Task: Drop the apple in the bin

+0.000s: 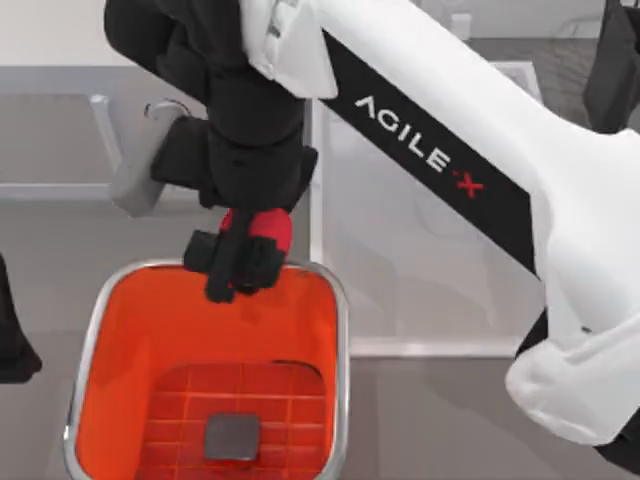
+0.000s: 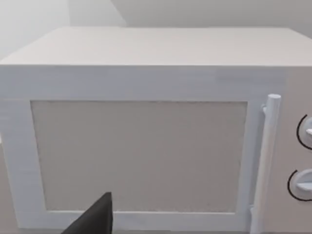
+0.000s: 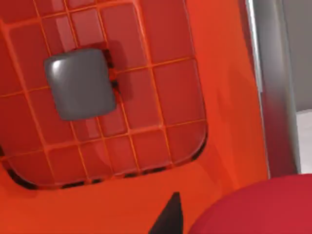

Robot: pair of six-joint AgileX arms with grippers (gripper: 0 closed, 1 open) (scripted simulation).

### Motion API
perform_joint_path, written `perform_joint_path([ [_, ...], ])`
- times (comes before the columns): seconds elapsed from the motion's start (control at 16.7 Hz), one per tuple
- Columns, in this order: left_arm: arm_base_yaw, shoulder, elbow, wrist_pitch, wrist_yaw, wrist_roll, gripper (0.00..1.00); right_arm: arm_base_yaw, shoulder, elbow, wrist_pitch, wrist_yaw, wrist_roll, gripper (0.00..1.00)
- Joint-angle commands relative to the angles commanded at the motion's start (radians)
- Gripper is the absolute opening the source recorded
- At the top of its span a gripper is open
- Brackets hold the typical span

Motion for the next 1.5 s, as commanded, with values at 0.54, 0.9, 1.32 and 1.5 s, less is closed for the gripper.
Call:
perform_joint_path([
  [0.54,0.0,0.0,0.0,0.0,0.0,0.0,1.0,0.149,0.22,0.442,0.019,0.014,-0.028,0.0],
  [0.9,0.0,0.0,0.0,0.0,0.0,0.0,1.0,0.16,0.361,0.616,-0.119,0.011,-0.026,0.0],
  [1.32,0.0,0.0,0.0,0.0,0.0,0.0,1.0,0.168,0.554,0.873,-0.315,0.006,-0.02,0.0],
  [1.5,0.0,0.0,0.0,0.0,0.0,0.0,1.0,0.168,0.554,0.873,-0.315,0.006,-0.02,0.0],
])
